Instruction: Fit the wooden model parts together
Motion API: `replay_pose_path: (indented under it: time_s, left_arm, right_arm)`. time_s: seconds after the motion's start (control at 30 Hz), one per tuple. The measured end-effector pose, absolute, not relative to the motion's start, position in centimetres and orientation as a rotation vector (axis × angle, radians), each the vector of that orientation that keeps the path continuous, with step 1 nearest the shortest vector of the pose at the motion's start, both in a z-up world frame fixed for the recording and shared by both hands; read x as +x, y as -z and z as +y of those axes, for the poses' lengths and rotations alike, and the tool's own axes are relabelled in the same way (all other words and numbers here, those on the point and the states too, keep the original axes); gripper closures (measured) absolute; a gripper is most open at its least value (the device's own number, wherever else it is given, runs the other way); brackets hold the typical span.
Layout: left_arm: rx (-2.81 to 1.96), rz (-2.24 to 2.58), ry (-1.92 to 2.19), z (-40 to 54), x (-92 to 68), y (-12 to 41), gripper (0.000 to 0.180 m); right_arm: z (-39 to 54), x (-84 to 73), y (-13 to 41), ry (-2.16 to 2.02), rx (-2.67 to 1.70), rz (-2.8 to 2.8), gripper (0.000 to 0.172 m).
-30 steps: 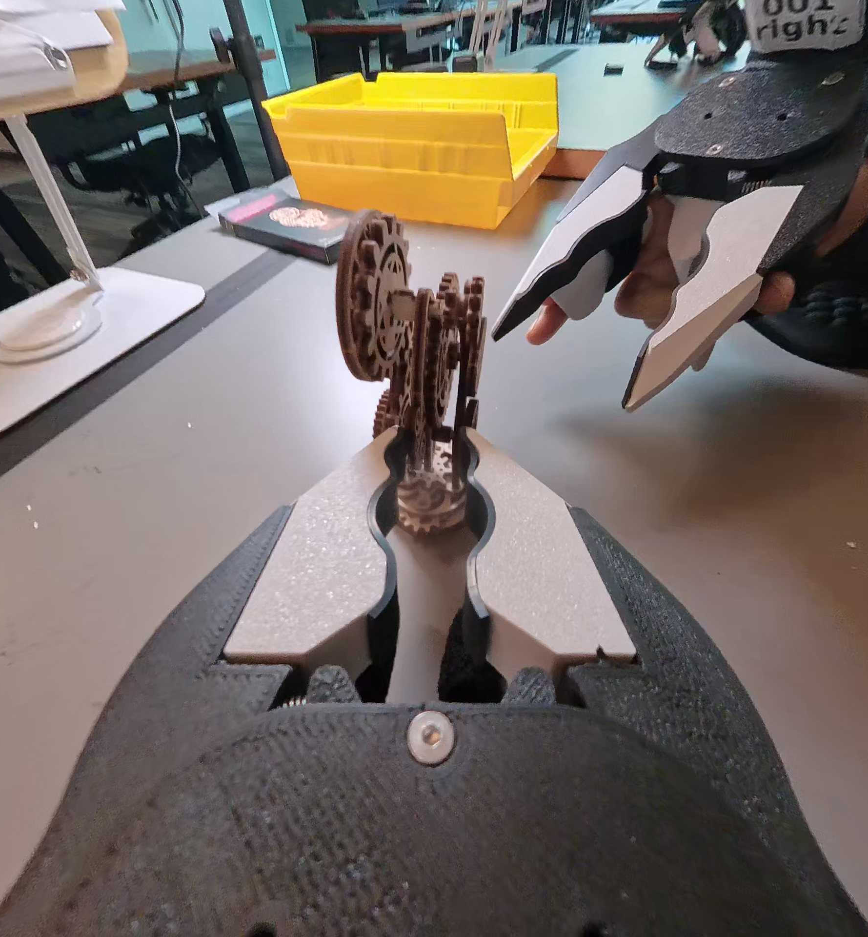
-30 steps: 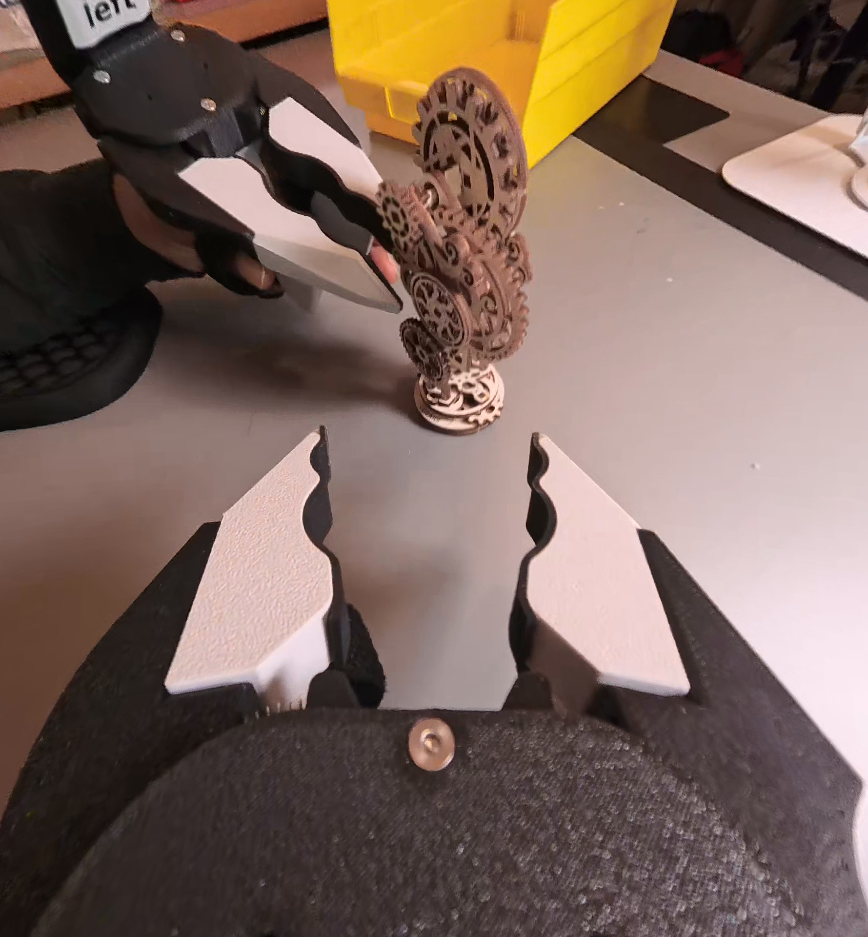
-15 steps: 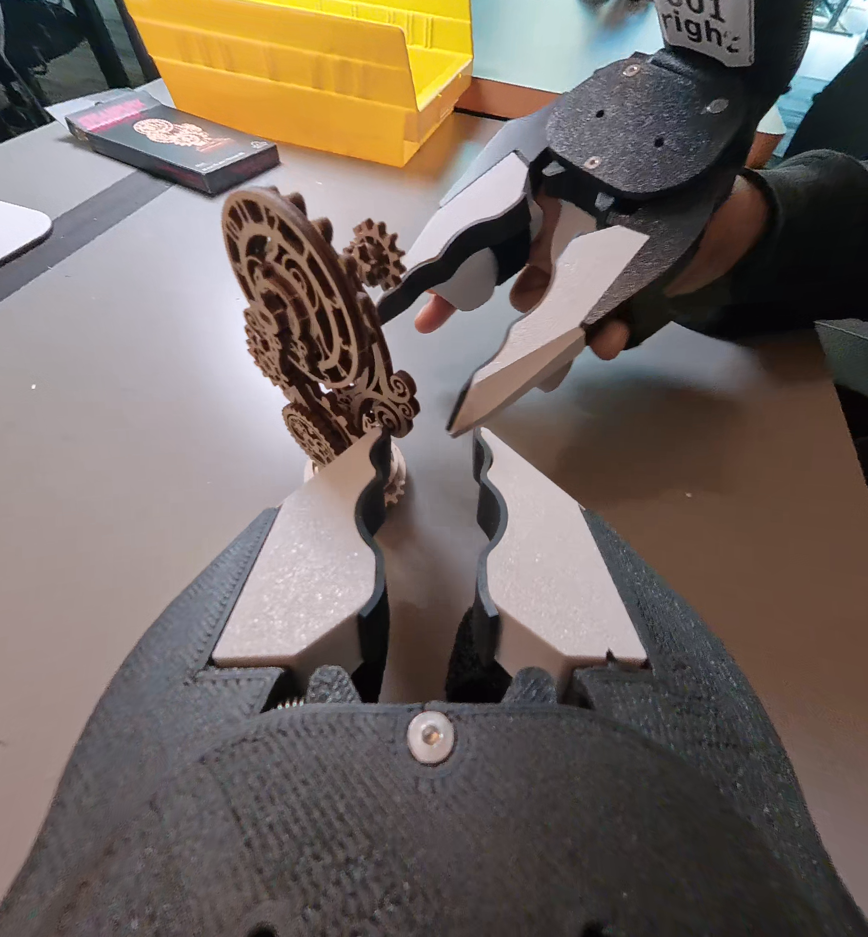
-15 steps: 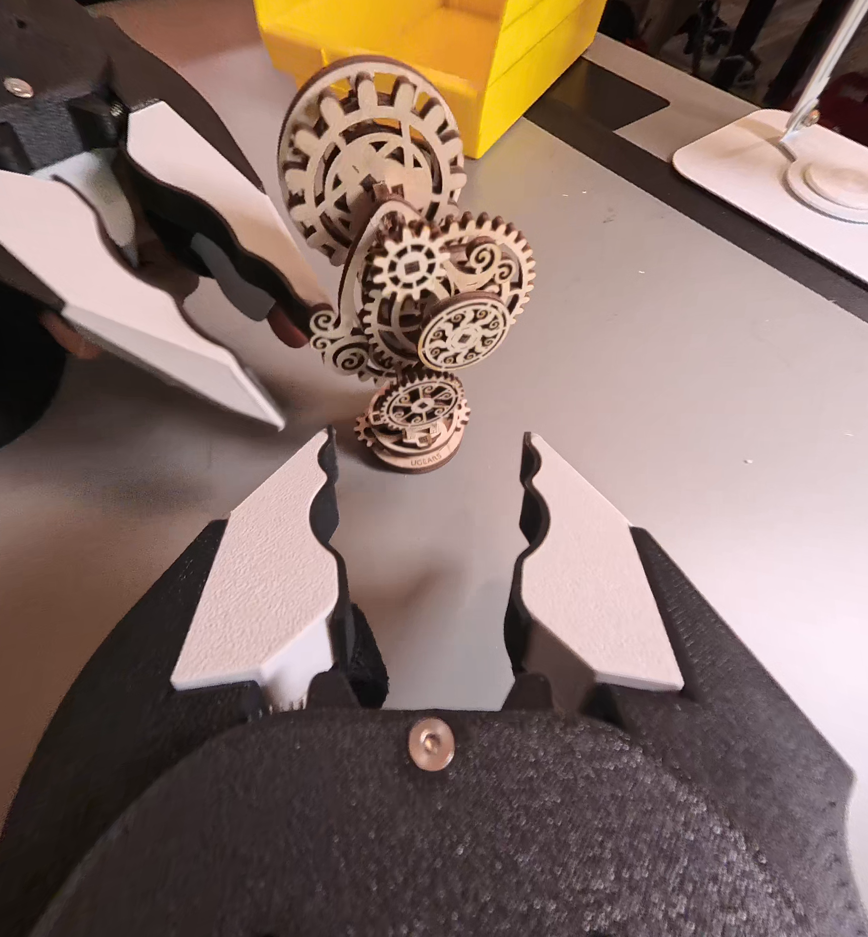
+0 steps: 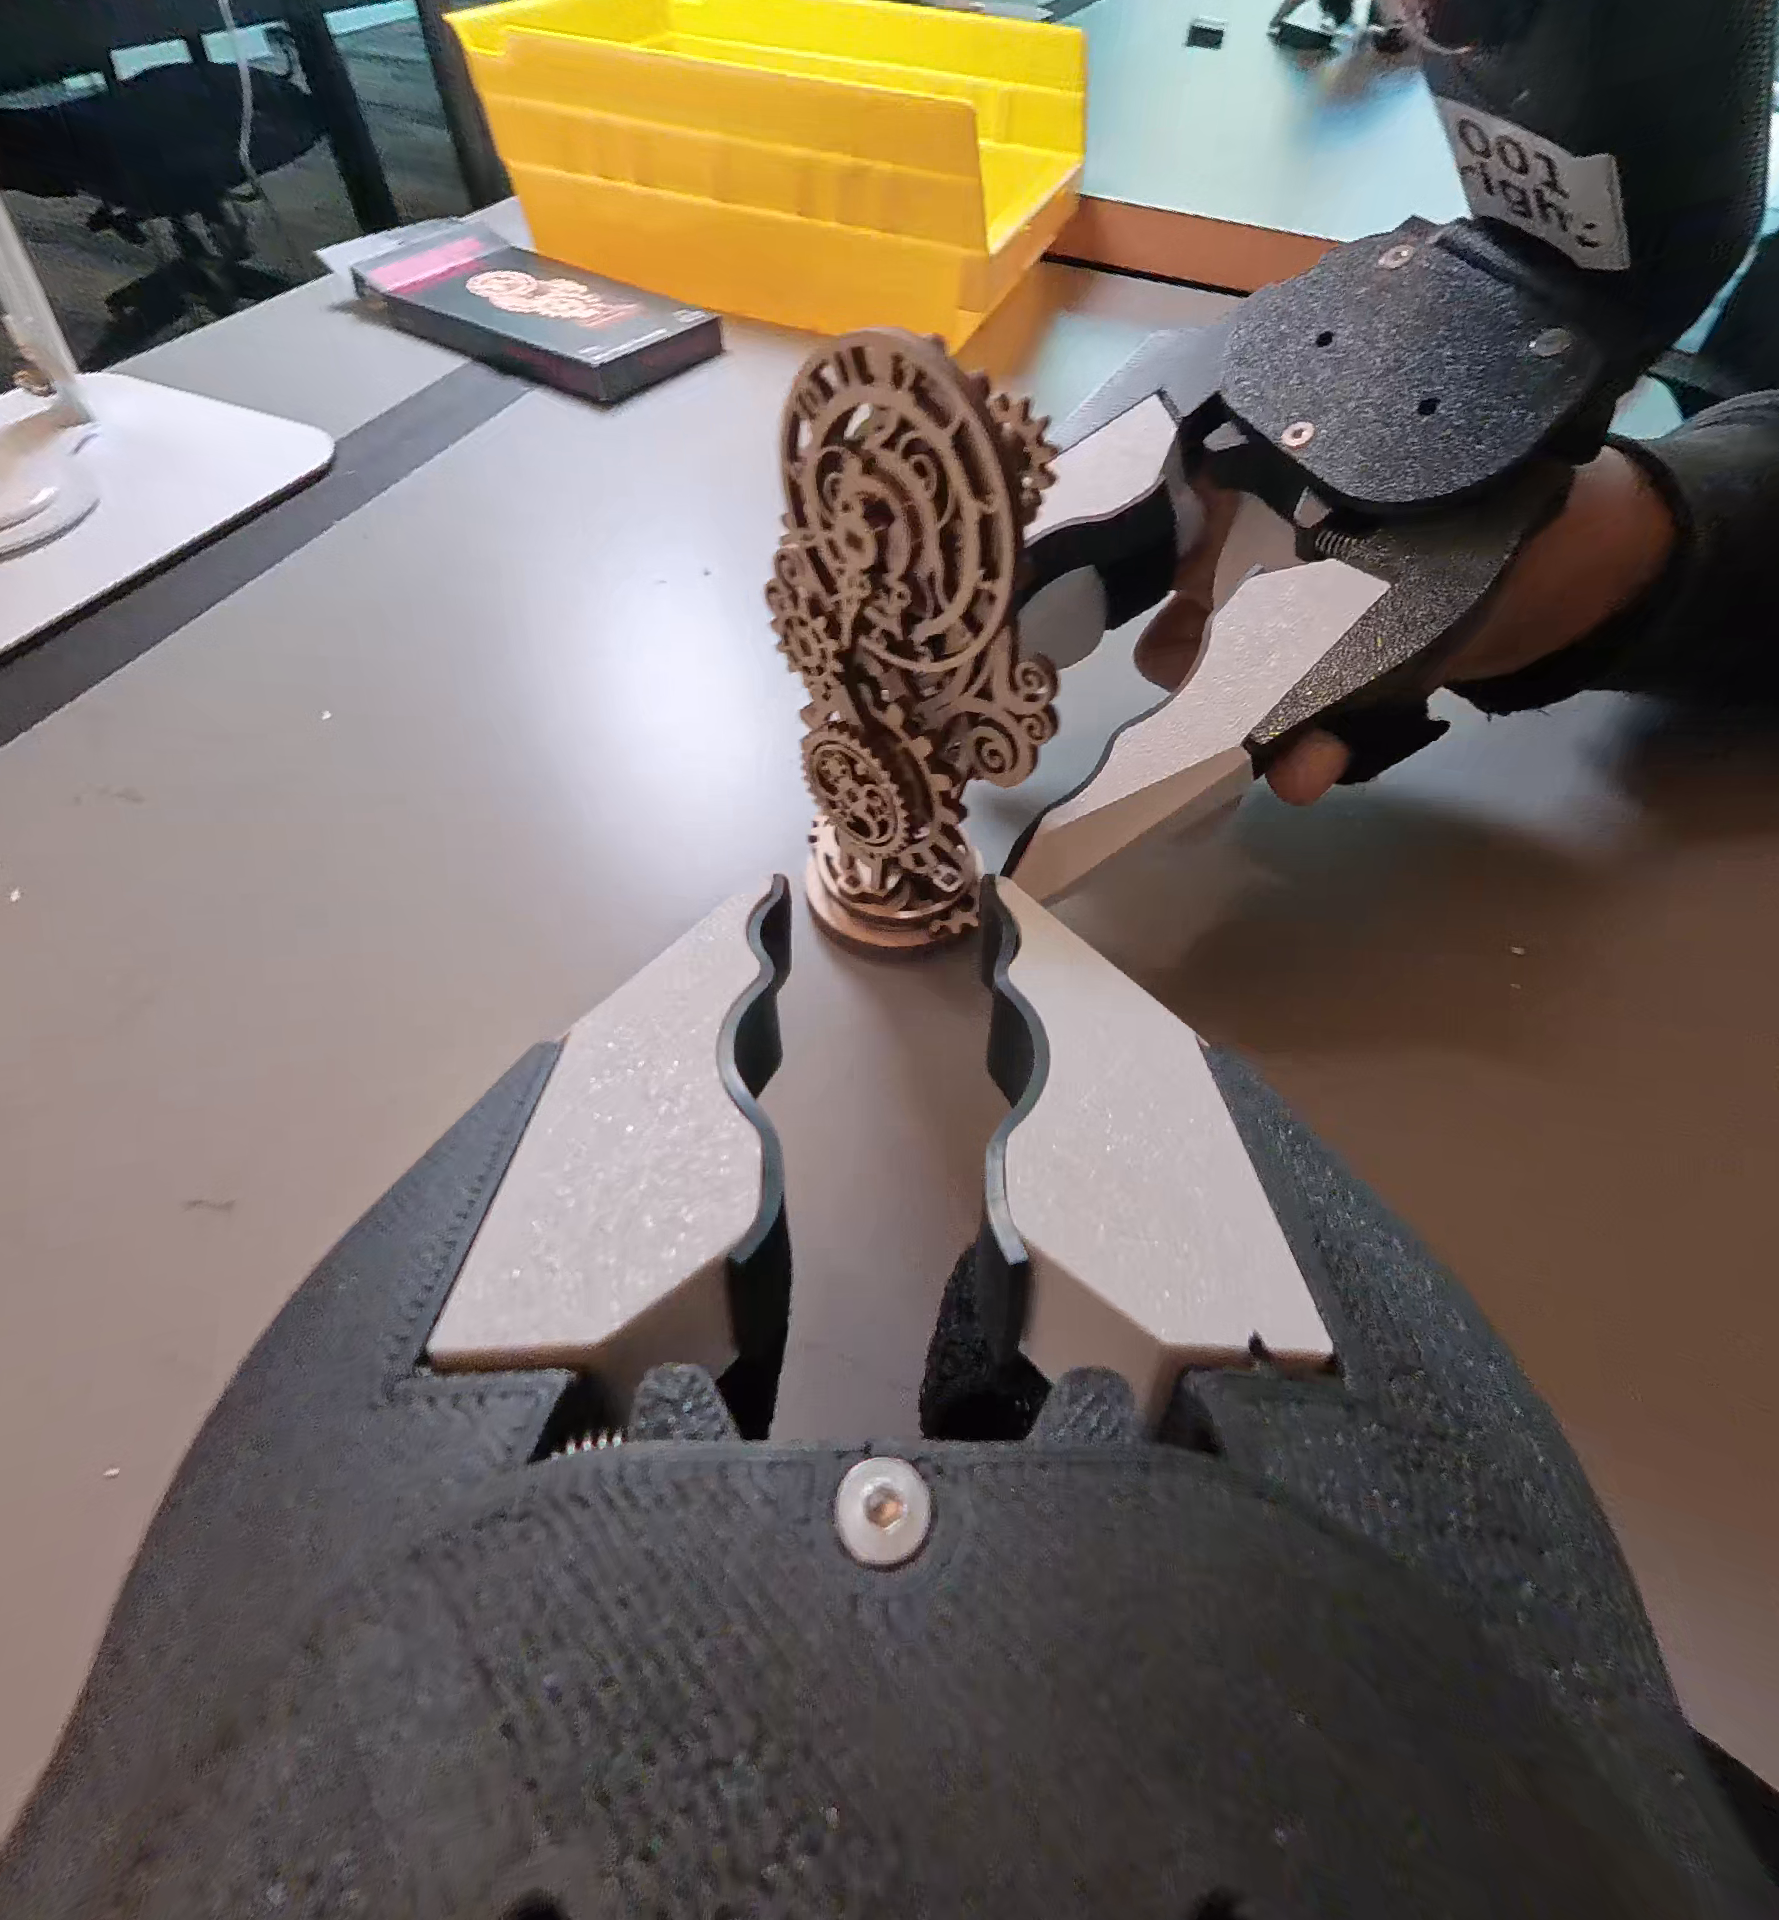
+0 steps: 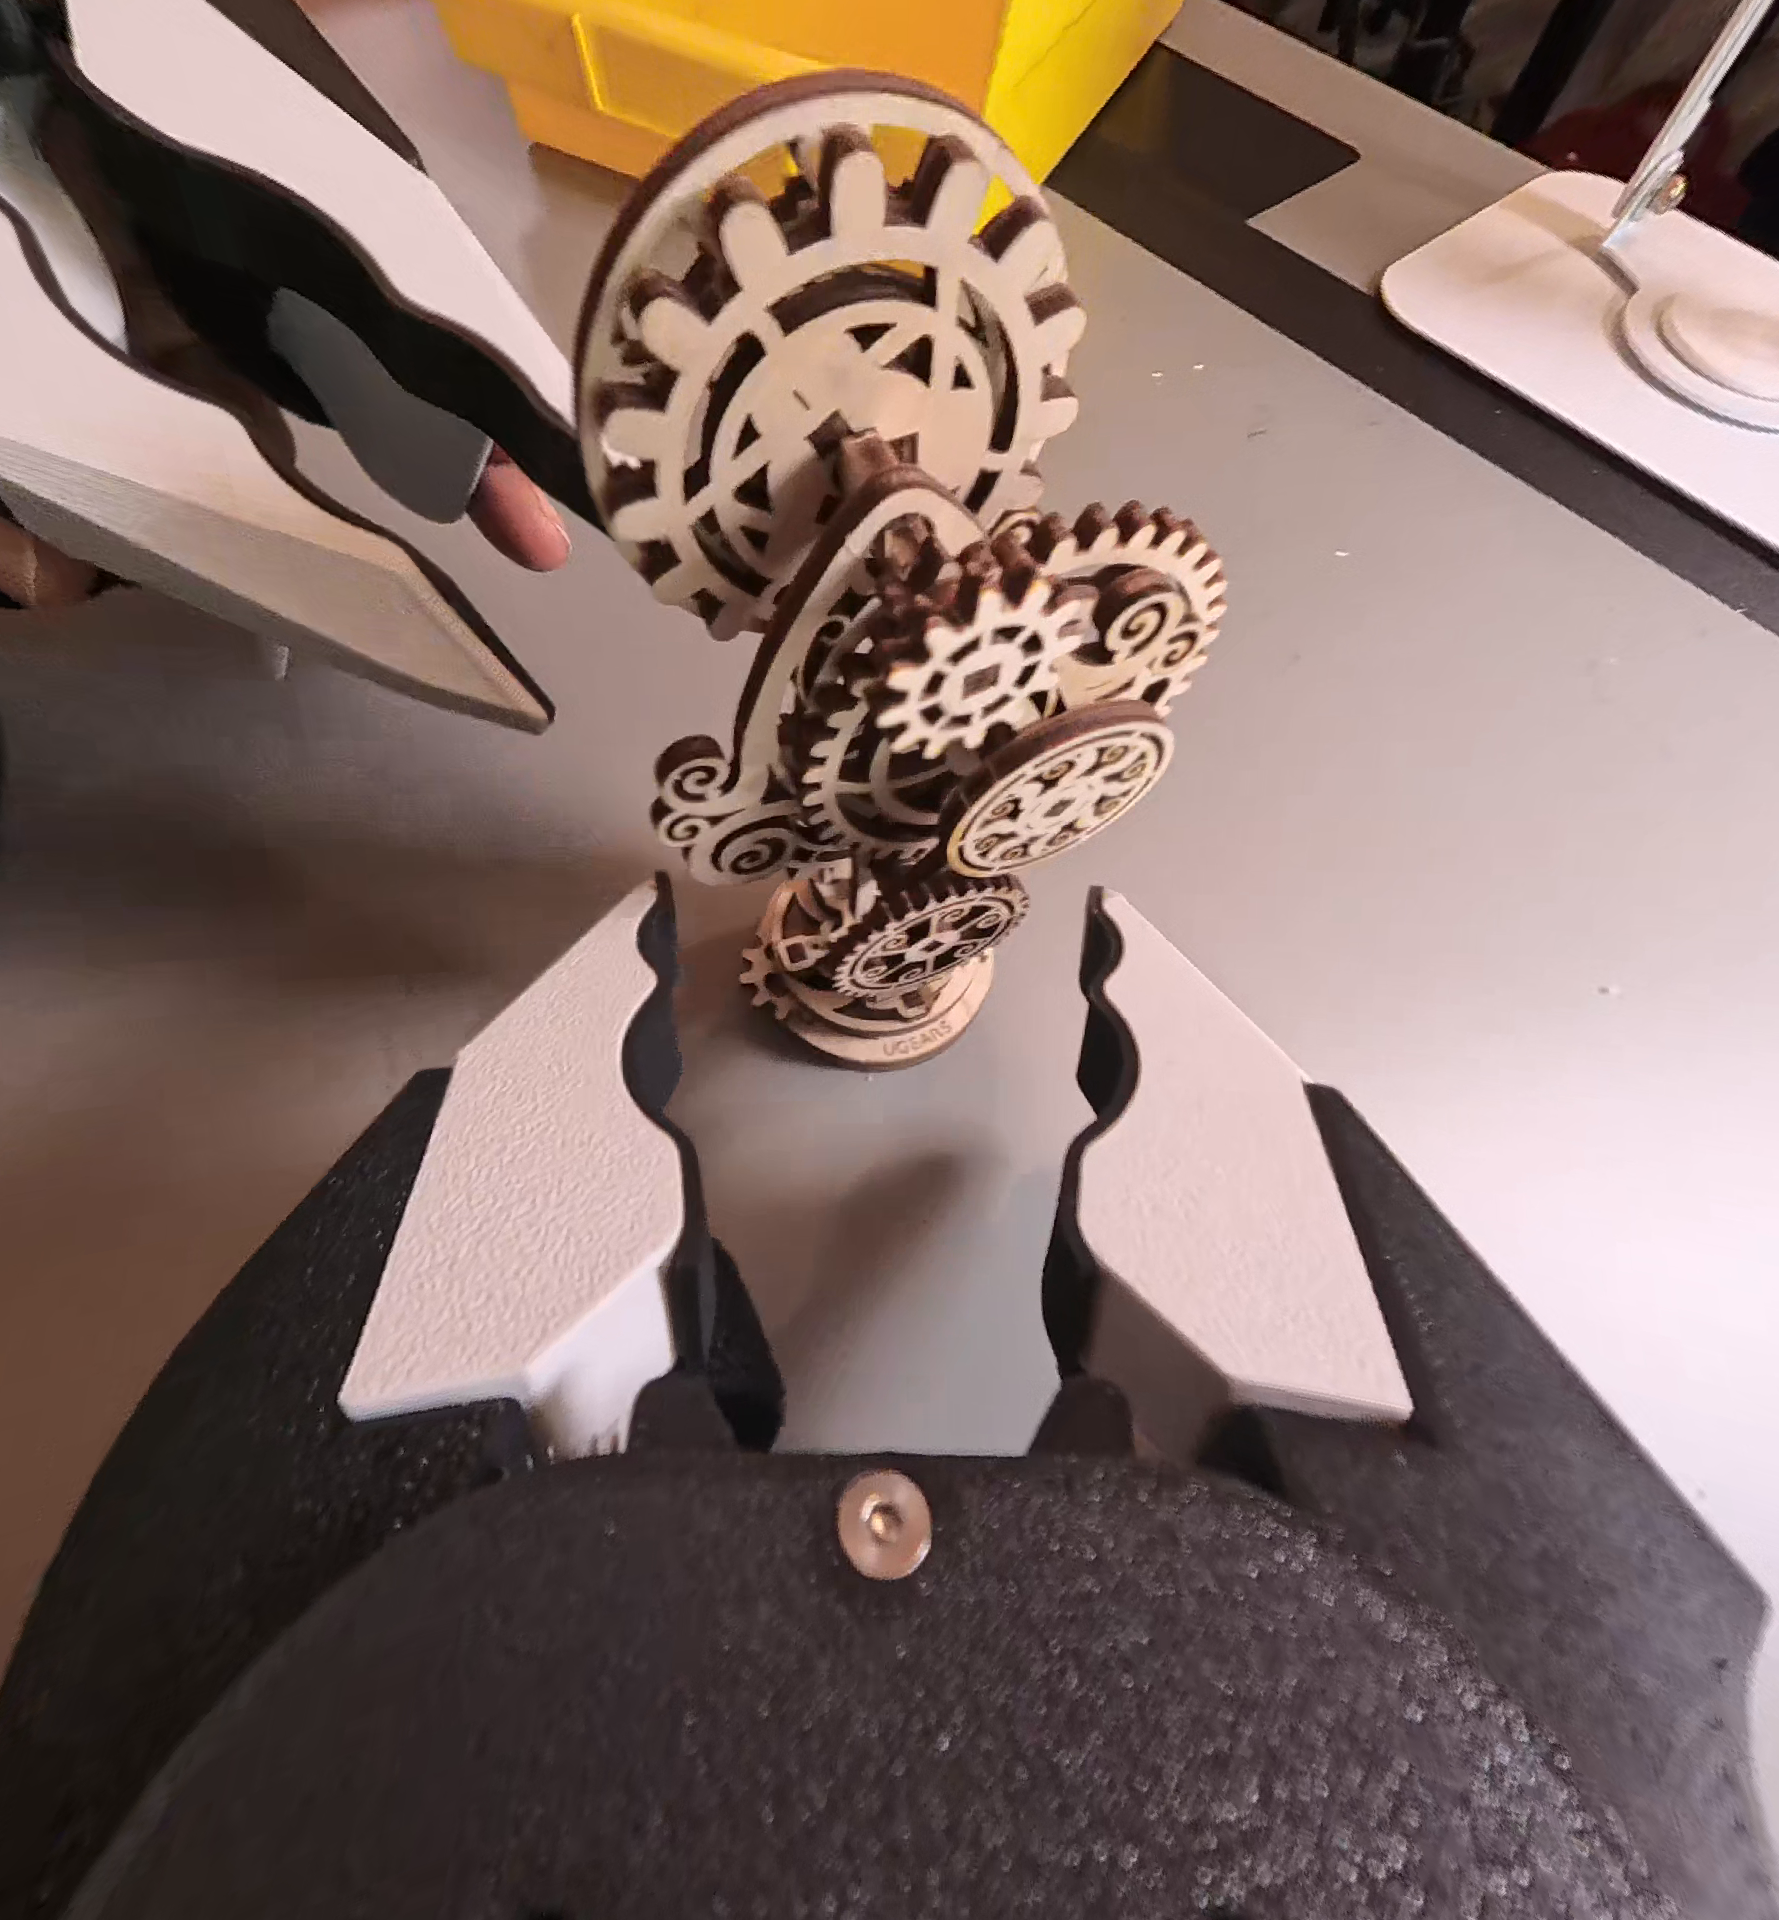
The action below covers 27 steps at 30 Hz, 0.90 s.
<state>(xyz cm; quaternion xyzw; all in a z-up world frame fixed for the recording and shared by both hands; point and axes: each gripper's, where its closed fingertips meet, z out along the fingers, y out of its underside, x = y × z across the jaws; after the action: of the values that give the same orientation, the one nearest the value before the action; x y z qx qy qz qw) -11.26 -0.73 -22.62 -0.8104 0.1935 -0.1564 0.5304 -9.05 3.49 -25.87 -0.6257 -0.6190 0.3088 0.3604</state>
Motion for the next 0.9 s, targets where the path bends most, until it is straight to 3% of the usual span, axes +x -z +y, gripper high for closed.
replay_pose_path:
  time_s: [0.33, 0.7, 0.83, 0.9]
  left_arm:
    - [-1.919, 0.465, 0.347, -0.3, -11.0, 22.7, 0.146]
    - [-1.944, 0.469, 0.305, 0.7, -10.0, 24.0, 0.141]
    - [-1.979, 0.478, 0.285, 0.7, -9.8, 24.8, 0.138]
    - [-1.994, 0.472, 0.285, 0.8, -9.8, 25.1, 0.136]
  right_arm:
    - [9.7, -5.3, 24.4, -0.664, -1.558, -1.624, 0.118]
    - [5.1, -6.7, 27.7, -0.648, -1.629, -1.729, 0.104]
    - [5.1, -8.0, 28.7, -0.649, -1.610, -1.796, 0.121]
    - [5.1, -8.3, 28.7, -0.649, -1.569, -1.836, 0.122]
